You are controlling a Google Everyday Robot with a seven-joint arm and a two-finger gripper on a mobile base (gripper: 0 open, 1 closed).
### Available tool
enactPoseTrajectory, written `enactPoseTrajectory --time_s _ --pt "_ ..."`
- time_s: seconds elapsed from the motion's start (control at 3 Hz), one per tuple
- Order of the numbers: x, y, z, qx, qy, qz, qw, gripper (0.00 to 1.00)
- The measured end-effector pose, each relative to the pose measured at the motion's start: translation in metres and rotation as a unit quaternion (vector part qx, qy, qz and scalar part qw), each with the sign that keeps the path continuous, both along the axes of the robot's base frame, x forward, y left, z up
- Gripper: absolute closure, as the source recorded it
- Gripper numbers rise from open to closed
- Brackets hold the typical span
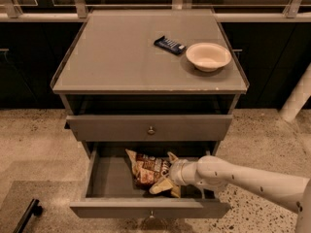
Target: Pick brown chip bag from middle drawer and place on counter
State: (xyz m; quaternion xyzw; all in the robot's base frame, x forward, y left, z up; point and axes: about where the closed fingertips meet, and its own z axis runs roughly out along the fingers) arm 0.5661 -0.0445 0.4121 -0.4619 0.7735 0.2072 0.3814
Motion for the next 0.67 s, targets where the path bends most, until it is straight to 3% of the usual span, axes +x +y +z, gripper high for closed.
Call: enactPoseTrajectory --time_s 0.33,0.67 --pt "-0.0008 -0.0039 -0.008 -0.005 0.007 -0.008 0.9999 0.0" --pt "-0.0008 -0.0039 -0.008 -0.005 0.007 -0.008 0.9999 0.19"
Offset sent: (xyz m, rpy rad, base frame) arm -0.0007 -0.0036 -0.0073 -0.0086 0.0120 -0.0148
